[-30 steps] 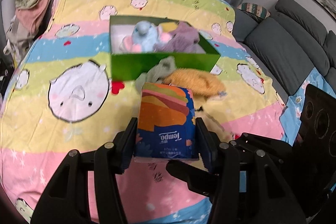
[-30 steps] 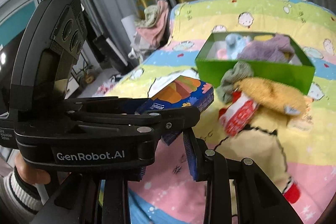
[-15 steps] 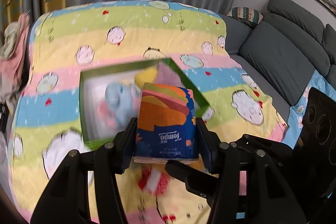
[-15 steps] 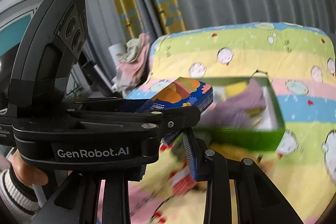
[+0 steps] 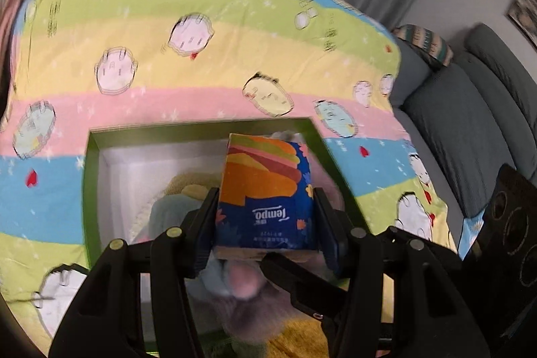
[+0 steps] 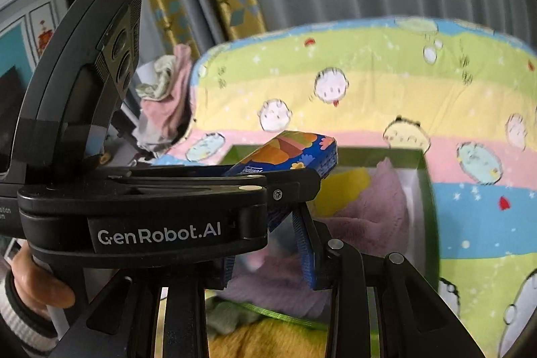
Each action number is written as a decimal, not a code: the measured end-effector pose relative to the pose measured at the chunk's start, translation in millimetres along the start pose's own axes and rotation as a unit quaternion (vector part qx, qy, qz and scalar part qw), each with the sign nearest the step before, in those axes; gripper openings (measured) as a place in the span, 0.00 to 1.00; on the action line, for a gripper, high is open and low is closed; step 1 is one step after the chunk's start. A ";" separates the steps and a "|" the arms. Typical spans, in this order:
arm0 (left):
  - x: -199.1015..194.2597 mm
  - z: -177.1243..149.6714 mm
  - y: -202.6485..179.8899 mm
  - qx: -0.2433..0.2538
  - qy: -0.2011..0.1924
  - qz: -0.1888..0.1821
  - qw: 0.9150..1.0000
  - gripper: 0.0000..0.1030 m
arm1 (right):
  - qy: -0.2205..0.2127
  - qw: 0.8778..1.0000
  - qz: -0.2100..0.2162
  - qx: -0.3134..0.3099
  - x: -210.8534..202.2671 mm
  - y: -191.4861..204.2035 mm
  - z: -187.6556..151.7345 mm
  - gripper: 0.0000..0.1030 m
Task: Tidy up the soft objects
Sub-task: 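Carry the tissue pack over the green box and open the left gripper, then move the left tool down to the mustard fuzzy plush beside the box, then grasp the mustard fuzzy plush with the left gripper and lift it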
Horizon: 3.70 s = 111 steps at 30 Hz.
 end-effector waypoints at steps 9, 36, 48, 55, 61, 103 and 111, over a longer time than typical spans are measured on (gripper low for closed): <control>36.6 -4.8 21.9 -0.033 0.025 0.023 0.999 0.53 | 0.060 0.997 -0.010 0.041 44.5 -23.3 -8.4 0.33; -82.8 -104.0 26.5 -0.043 -0.004 0.057 0.997 0.99 | 0.000 0.995 -0.047 0.089 -101.3 -16.7 -78.5 0.76; -115.0 -151.8 6.1 -0.047 -0.010 0.018 0.999 0.99 | -0.004 0.995 -0.058 0.079 -153.0 5.6 -120.1 0.76; -113.9 -168.7 0.0 -0.093 0.006 -0.044 0.995 0.99 | -0.003 0.994 -0.094 0.048 -158.4 7.3 -147.1 0.76; -87.4 -174.3 -29.2 -0.105 0.068 -0.118 0.985 0.99 | 0.016 0.996 -0.085 0.038 -144.7 2.6 -162.3 0.76; -48.8 -147.2 -38.1 -0.089 0.077 -0.102 0.988 0.31 | 0.018 0.996 -0.008 -0.086 -84.1 35.8 -147.8 0.21; -93.6 -141.4 -63.5 -0.044 0.044 -0.116 0.991 0.31 | -0.019 0.994 -0.010 -0.103 -124.3 59.3 -130.0 0.21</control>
Point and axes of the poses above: each gripper's, at about its wrist camera, not at the fingertips, and x roughly the way its jaws point, y to its left, z to its top, the point moved 7 cm from there along x, roughly the way its jaws point, and after that the axes turned 6 degrees about z, right-handed, at the moved point
